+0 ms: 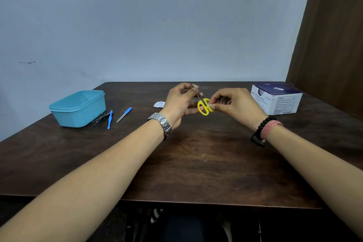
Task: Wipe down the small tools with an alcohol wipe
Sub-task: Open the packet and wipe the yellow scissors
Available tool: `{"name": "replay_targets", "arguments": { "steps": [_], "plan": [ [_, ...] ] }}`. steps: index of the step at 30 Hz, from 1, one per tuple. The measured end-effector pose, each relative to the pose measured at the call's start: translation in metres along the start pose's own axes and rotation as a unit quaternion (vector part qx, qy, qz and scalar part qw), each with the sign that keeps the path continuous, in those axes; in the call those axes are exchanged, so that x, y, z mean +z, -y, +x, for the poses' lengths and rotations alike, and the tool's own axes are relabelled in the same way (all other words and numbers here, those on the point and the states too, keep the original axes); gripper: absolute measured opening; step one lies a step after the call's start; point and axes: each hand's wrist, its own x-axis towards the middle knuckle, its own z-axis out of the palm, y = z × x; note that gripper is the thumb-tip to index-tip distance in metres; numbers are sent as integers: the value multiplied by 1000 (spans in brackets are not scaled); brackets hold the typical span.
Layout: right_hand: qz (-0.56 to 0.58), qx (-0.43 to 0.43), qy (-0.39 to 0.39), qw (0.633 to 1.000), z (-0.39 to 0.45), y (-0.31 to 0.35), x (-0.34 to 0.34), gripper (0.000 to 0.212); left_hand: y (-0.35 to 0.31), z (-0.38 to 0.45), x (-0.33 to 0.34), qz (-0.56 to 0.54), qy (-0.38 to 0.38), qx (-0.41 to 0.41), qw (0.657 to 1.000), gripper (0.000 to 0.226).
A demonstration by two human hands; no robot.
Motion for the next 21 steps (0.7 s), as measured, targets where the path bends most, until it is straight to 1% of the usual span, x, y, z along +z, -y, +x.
{"name": "replay_targets", "arguments": {
  "steps": [3, 5, 8, 10, 13, 16, 18, 21],
  "plan": [
    [34, -12, 9, 999, -1, 5, -1, 6, 2, -1, 1, 12, 11, 0, 1000, 7],
    [53, -21, 6, 998, -2, 7, -1, 5, 5, -1, 4, 29, 32, 2, 999, 7],
    [63, -18, -31, 997, -2, 6, 0, 5, 9, -3, 8, 43, 68, 4, 997, 7],
    [78, -5, -42, 996, -1, 4, -1, 5, 9, -3, 8, 35, 78, 3, 996, 7],
    [99, 2, -36, 994, -1, 5, -1, 4, 8, -3, 7, 31, 59, 9, 998, 9],
    [122, 6, -31, 992, 0, 8, -1, 4, 10, 1, 4, 79, 30, 37, 996, 14],
    [94, 1, -25, 995, 0, 8, 0, 4, 11, 1, 4, 83, 24, 36, 996, 16],
    [38, -24, -17, 999, -2, 6, 3, 4, 10, -1, 6, 60, 28, 21, 998, 18]
  ]
}}
